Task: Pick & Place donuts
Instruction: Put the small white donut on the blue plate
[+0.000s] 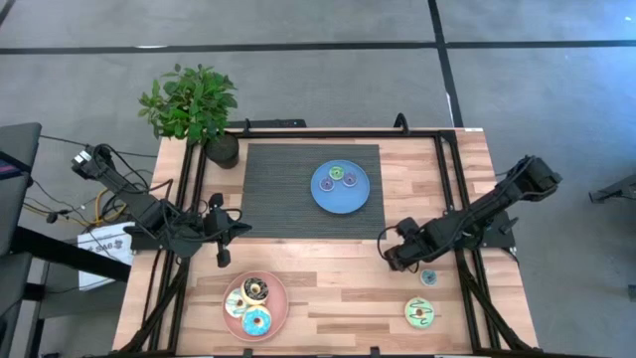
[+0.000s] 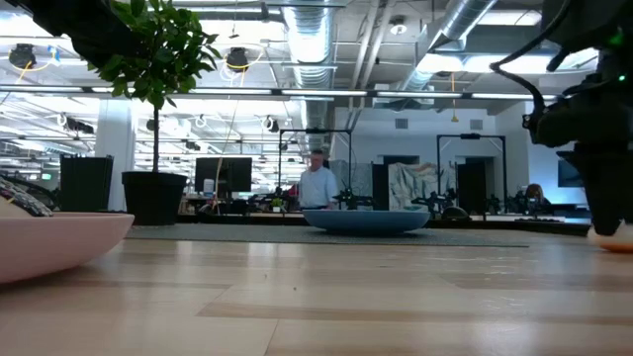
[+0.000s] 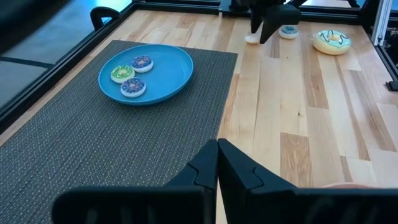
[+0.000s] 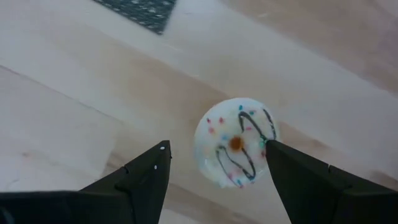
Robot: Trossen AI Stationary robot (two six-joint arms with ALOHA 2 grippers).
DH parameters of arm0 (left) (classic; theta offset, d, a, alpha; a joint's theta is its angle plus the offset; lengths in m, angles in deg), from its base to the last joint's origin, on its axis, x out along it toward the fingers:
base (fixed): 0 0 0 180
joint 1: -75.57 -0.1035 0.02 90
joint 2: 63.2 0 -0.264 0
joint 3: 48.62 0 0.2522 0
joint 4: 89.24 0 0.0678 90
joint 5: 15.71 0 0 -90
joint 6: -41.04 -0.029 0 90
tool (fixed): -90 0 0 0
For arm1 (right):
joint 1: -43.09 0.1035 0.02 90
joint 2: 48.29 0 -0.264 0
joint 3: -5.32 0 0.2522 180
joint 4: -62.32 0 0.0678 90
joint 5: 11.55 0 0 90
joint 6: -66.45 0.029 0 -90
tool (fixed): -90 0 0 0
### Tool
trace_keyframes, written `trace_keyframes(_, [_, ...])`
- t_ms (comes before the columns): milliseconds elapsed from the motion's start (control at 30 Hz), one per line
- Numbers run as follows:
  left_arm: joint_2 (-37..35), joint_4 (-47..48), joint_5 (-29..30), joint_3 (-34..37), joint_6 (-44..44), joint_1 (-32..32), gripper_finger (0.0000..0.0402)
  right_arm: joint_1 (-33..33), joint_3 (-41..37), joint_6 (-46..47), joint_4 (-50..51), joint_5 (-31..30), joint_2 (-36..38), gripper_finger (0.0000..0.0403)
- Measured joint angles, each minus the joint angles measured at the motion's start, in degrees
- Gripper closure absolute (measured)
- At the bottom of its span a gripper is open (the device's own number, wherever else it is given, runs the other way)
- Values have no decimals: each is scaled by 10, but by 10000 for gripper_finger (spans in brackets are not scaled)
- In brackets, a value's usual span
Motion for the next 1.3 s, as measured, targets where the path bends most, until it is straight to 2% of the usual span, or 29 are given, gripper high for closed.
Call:
trace_keyframes(133, [0, 0, 0, 0, 0, 0, 400, 9, 8, 4, -26, -2, 18, 147])
trace_keyframes(333, [0, 0, 0, 0, 1, 0, 400, 16, 12, 8, -5, -15, 43, 146])
trace_keyframes(767, [0, 2, 1, 0, -1, 0, 400, 2, -2, 7, 12, -3, 22, 146])
trace_keyframes(1067, [0, 2, 1, 0, -2, 0, 400, -22, -2, -68, -11, 1, 7, 147])
trace_keyframes(1300, [0, 2, 5, 0, -4, 0, 400, -33, -2, -78, -59, 16, 9, 147])
